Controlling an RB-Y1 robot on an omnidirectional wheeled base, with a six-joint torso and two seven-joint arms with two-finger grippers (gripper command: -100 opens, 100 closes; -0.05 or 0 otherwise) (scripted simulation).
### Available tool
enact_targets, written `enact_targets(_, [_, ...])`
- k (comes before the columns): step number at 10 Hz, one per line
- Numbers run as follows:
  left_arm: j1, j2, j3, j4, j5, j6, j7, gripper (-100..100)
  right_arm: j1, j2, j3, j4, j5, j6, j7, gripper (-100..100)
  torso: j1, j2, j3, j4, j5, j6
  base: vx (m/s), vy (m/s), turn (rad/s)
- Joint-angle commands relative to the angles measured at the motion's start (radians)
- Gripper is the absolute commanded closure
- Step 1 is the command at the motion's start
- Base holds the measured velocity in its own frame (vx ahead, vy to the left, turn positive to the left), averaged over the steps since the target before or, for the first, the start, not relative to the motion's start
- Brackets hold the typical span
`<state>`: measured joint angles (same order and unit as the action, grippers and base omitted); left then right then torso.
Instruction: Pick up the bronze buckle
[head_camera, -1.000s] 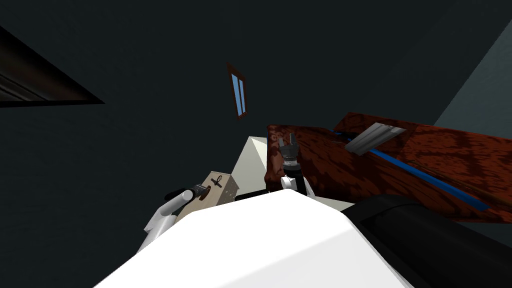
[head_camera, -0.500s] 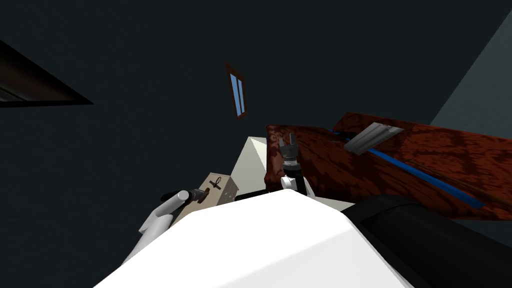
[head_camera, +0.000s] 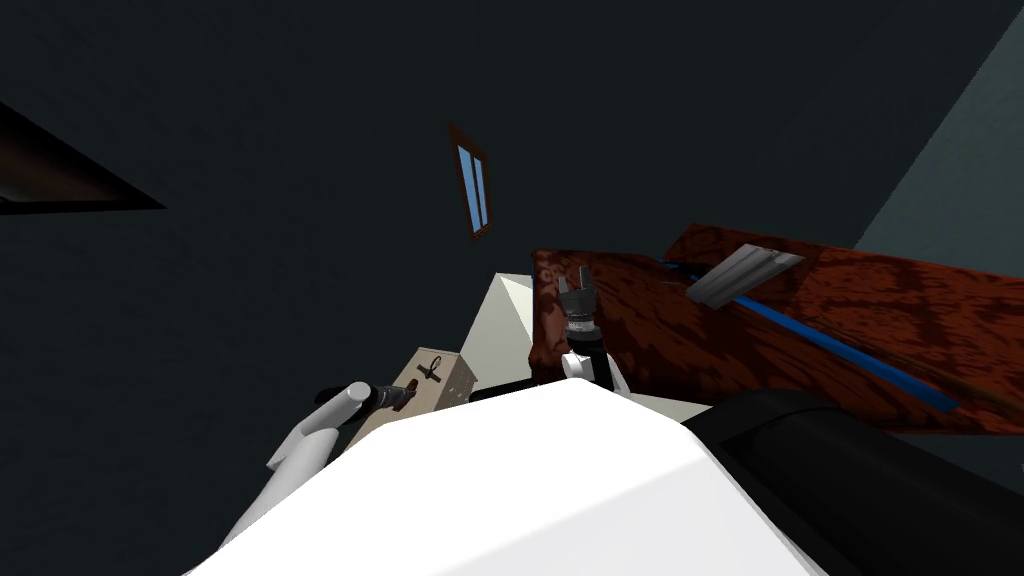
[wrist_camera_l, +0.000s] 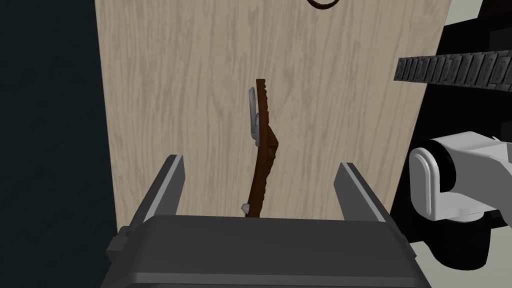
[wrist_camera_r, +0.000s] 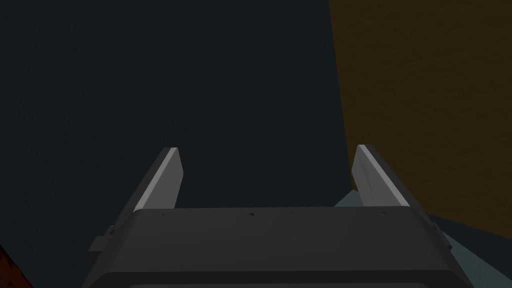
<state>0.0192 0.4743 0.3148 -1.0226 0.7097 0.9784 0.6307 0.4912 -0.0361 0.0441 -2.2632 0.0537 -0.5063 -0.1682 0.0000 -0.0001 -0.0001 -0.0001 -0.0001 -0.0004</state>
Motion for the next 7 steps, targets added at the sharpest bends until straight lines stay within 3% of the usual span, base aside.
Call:
enact_targets(1, [0.0, 0.0, 0.0, 0.0, 0.0, 0.0, 0.0, -100, 0.0, 0.0, 0.0, 0.0, 0.0, 0.0, 0.0, 0, 0.0, 0.0, 0.0, 0.0, 0.0, 0.0, 0.0, 0.0, 0.0])
enact_targets(2, [-0.001, 0.001, 0.0, 0.002, 0.001, 0.003, 0.001, 0, 0.0, 0.0, 0.0, 0.0, 0.0, 0.0, 0.0, 0, 0.0, 0.0, 0.0, 0.0, 0.0, 0.0, 0.0, 0.0, 0.0])
enact_targets(3, [-0.008, 0.0, -0.014, 0.015, -0.004, -0.013, 0.031, -100, 0.0, 0.0, 0.0, 0.0, 0.0, 0.0, 0.0, 0, 0.0, 0.0, 0.0, 0.0, 0.0, 0.0, -0.036, 0.019, -0.147])
enact_targets(7, [-0.039, -0.003, -0.073, 0.064, -0.024, -0.074, 0.144, -100, 0.0, 0.0, 0.0, 0.0, 0.0, 0.0, 0.0, 0, 0.006, 0.007, 0.004, 0.001, 0.001, 0.0, -0.098, 0.08, -0.195])
